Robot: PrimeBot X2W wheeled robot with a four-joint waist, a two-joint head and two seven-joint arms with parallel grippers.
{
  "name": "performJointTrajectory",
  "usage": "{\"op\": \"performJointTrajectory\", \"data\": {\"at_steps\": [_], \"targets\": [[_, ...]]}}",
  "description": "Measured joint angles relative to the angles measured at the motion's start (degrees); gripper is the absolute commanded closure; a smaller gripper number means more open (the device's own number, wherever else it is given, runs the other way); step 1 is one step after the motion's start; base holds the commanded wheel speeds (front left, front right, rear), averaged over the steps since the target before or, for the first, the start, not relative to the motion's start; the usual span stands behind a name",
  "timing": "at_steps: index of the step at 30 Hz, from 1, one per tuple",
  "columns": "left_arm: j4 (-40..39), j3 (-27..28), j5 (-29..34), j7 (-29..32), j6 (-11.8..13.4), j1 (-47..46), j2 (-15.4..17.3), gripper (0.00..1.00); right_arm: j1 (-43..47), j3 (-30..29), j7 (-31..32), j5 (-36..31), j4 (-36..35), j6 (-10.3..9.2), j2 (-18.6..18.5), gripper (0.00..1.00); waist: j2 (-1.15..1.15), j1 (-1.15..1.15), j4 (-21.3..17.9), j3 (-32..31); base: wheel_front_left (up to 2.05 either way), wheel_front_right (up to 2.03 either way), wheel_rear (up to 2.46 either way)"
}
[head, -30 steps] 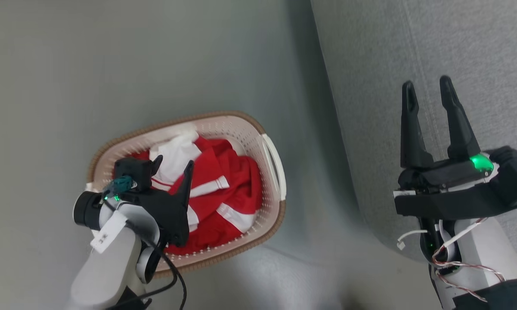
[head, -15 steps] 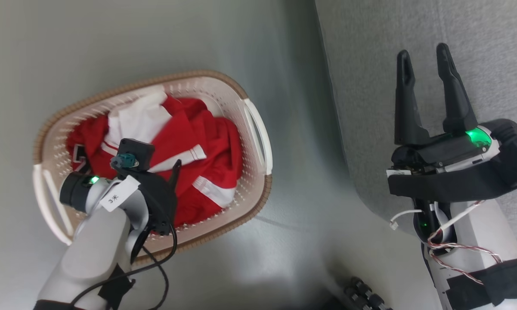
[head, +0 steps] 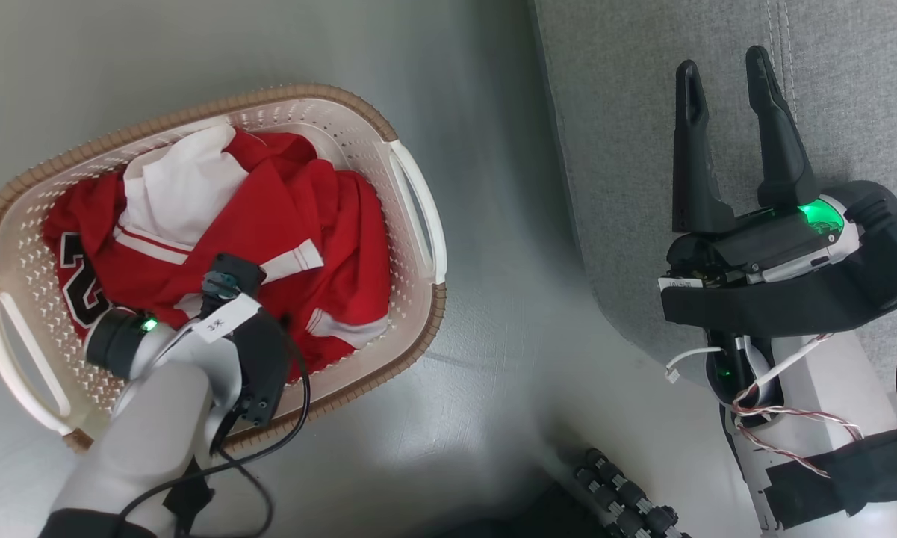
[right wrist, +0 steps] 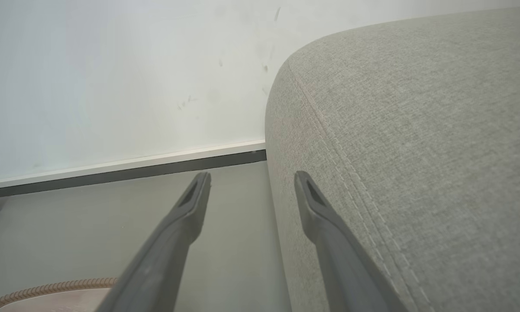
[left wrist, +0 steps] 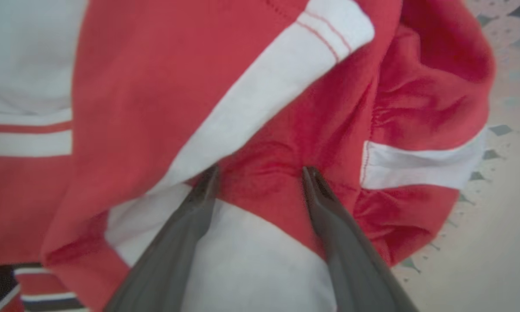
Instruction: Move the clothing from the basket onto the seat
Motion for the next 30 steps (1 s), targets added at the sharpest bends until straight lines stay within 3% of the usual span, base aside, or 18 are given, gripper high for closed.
{"op": "performJointTrajectory", "data": {"at_steps": [2, 3, 4, 5, 16, 30], "targets": [[0.67, -0.20, 0.29, 0.41, 0.01, -0.20, 0.14, 0.00, -0.13, 0.07, -0.01, 0.00, 0.10, 0.00, 0.02, 0.00, 0.00, 0.00, -0.04, 0.06, 0.00, 0.00, 0.00], [1.20, -0.25, 0.32, 0.81, 0.01, -0.42, 0.21, 0.06, -0.27, 0.07, -0.02, 0.00, 0.23, 0.00, 0.03, 0.00, 0.00, 0.00, -0.04, 0.07, 0.00, 0.00, 0.00], [2.20, -0.27, 0.32, 1.21, 0.01, -0.88, 0.19, 0.94, -0.61, 0.07, -0.02, 0.01, 0.58, 0.00, 0.07, 0.00, 0.00, 0.00, -0.02, 0.06, 0.00, 0.00, 0.00], [2.53, -0.29, 0.31, 1.36, 0.00, -1.14, 0.15, 1.00, -0.69, 0.07, -0.02, 0.00, 0.75, 0.00, 0.08, 0.00, 0.00, 0.00, 0.00, 0.03, 0.00, 0.00, 0.00], [5.20, -0.05, -0.48, 0.21, -0.07, -1.64, -1.43, 1.00, -0.98, -0.32, -0.16, 0.01, 3.12, 0.33, 0.26, 0.00, 0.00, 0.00, 0.58, -1.68, 0.00, 0.00, 0.00], [4.36, -0.04, -3.43, -8.77, -0.62, -1.31, -3.96, 1.00, -1.97, -2.87, -0.10, 0.07, 7.82, 0.86, 0.34, 0.00, 0.00, 0.00, 2.44, -9.84, 0.00, 0.00, 0.00]]}}
